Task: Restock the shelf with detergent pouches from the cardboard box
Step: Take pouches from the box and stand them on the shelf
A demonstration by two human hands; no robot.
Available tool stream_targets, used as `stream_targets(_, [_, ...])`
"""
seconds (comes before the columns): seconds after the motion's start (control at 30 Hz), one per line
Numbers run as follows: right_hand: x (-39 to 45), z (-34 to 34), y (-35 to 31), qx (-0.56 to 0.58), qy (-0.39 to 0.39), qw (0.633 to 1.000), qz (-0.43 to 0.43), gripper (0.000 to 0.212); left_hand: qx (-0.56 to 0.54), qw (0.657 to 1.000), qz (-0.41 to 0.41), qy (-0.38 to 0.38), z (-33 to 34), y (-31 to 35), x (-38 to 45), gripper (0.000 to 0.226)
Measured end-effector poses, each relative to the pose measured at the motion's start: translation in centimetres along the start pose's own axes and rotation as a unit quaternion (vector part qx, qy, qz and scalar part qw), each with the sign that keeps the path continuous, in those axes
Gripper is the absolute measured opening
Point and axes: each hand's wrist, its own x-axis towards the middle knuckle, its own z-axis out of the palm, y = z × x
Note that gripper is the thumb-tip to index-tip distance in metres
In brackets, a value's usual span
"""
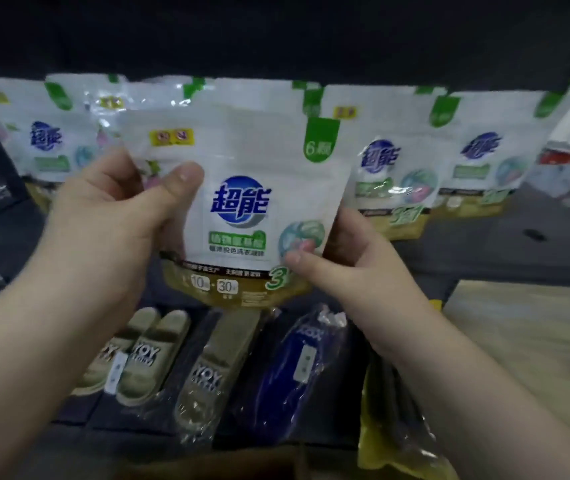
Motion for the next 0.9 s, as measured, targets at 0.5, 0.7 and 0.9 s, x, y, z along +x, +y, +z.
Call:
stream_targets(0.5, [0.1, -24.7, -1.9, -0.202, 0.184, 0.962, -0.018, 0.021, 0.171, 0.965, -0.056, -0.191, 22.6, -7.2, -3.1, 0.022])
stream_targets(0.7, [1.2, -25.5, -0.6, -0.202, 0.233, 0.951, -0.022, 0.019, 0.206, 0.969, -0.037, -0.133, 23.3, -8.8, -3.6, 0.042])
stream_targets(0.9, [1.7, -25.9, -0.8, -0.187, 0.193, 0.963, 0.003, 0.016, 0.223, 0.961, -0.062, -0.154, 23.2, -9.6, -3.0, 0.055])
